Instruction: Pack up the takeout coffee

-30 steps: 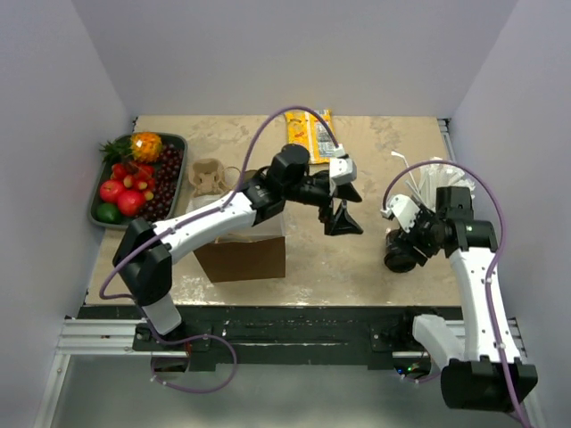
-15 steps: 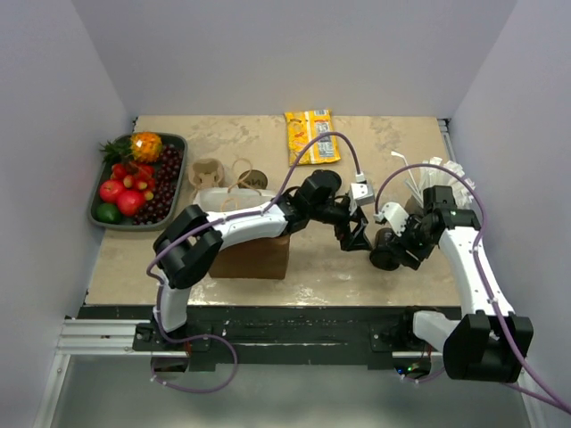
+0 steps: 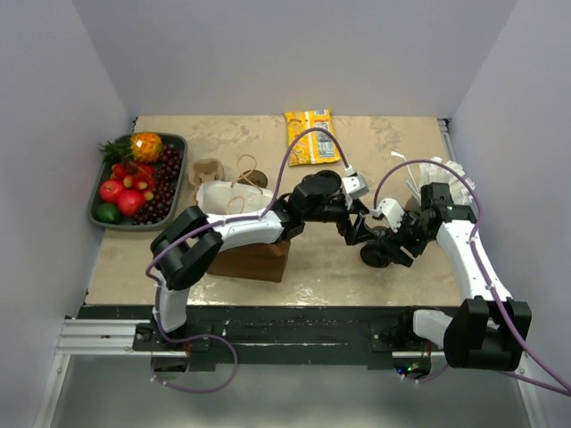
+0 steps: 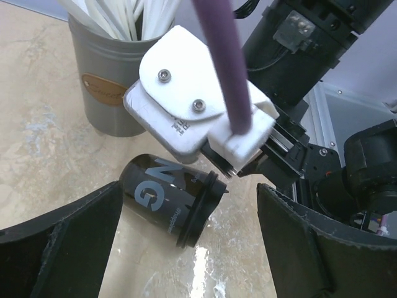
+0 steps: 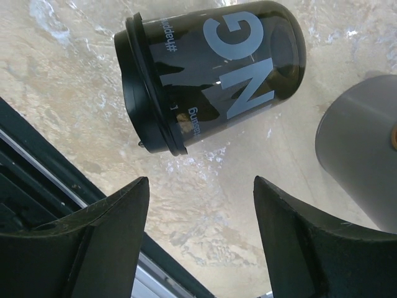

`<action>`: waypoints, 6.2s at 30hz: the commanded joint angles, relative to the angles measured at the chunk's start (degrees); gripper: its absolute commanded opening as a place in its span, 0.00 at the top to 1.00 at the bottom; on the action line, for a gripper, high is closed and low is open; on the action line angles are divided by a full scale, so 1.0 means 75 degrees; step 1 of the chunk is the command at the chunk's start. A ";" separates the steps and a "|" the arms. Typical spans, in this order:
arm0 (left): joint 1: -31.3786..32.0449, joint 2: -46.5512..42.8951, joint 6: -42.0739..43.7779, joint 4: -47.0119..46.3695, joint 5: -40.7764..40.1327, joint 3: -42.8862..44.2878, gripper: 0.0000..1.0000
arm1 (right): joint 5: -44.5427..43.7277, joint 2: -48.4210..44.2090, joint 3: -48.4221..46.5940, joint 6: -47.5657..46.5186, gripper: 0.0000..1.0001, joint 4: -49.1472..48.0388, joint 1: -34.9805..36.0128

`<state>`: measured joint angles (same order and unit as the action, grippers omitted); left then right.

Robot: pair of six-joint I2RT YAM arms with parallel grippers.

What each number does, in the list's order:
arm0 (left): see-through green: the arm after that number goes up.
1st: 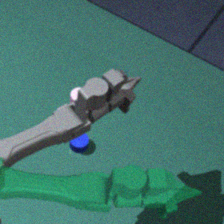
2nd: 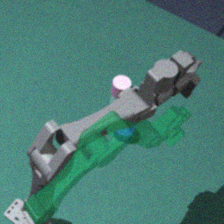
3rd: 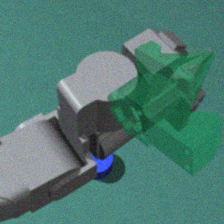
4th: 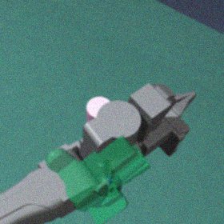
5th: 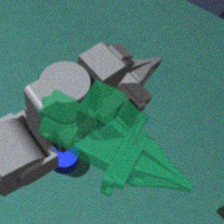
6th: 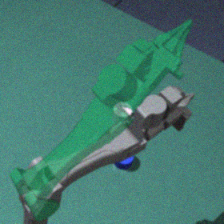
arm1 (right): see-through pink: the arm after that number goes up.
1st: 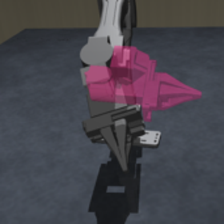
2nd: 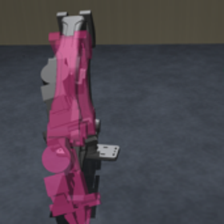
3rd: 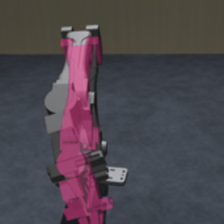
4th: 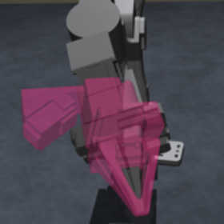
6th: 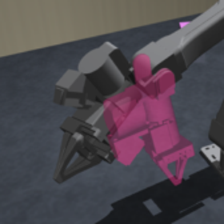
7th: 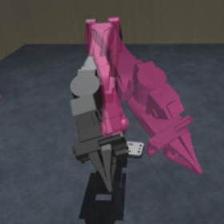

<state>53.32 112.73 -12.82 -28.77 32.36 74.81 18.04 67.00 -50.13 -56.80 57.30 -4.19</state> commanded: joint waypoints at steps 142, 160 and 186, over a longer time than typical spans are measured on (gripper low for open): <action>-0.0266 -0.2468 0.5096 0.5454 -0.0764 0.0385 0.01 | 0.5236 0.3582 -0.0722 0.9670 0.59 -0.1476 0.0499; -0.0266 -0.1965 0.5061 0.5582 -0.0752 0.0362 0.01 | 0.4790 0.2997 -0.1940 0.8571 0.40 -0.0820 0.0499; -0.0723 -0.0230 0.5470 0.6706 0.0618 0.2119 0.01 | 0.4170 -0.0612 -0.2985 0.8637 0.06 -0.3302 0.0499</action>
<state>48.80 108.38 27.97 16.01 33.76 87.59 46.70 68.27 -71.09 2.83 44.23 -1.26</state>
